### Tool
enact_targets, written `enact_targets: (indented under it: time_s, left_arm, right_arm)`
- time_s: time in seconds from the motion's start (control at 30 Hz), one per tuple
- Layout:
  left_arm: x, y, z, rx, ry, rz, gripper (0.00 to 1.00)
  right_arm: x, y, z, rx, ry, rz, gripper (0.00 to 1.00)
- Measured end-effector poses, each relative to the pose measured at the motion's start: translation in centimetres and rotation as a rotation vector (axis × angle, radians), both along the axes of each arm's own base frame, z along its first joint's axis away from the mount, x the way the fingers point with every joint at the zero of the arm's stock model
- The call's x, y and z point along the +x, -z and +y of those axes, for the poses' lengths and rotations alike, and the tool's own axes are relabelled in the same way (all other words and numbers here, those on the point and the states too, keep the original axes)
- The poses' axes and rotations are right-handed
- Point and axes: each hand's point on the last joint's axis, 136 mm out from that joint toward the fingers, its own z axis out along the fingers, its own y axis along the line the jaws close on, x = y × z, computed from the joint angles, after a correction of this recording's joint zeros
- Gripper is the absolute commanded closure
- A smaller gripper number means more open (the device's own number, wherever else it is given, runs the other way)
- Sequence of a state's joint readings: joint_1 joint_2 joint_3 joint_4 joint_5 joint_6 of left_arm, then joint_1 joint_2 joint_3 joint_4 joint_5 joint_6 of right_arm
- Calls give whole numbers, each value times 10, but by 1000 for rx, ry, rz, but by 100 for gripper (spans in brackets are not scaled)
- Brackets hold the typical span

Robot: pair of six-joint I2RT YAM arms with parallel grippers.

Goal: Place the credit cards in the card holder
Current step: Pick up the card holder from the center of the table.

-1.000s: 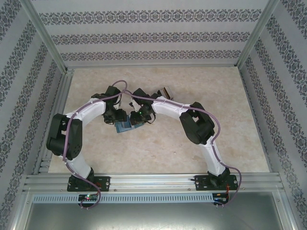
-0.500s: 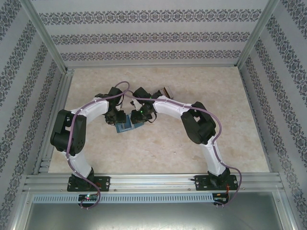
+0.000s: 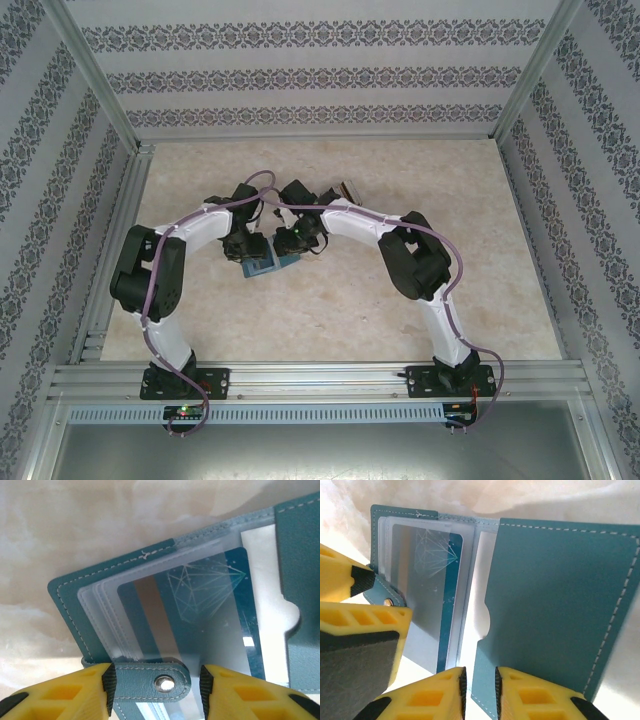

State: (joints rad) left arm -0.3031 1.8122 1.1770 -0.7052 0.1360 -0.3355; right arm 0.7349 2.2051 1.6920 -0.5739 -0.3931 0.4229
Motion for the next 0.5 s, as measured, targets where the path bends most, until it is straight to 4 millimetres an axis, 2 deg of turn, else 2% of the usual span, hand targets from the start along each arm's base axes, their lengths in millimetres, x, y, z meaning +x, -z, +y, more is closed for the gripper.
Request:
enact_targets:
  time_s: [0.23,0.37,0.5]
  left_arm:
    - [0,2,2,20,19,-1,66]
    - [-1,1,2,20,25,-5,86]
    - [-2,-11,2,9,19,-39,97]
  right_arm:
    - [1,-2,-1,2,3,-2,74]
    - [3,-5,-2,6,6,-7,74]
    - [2,-6,-2,6,5,-7,74]
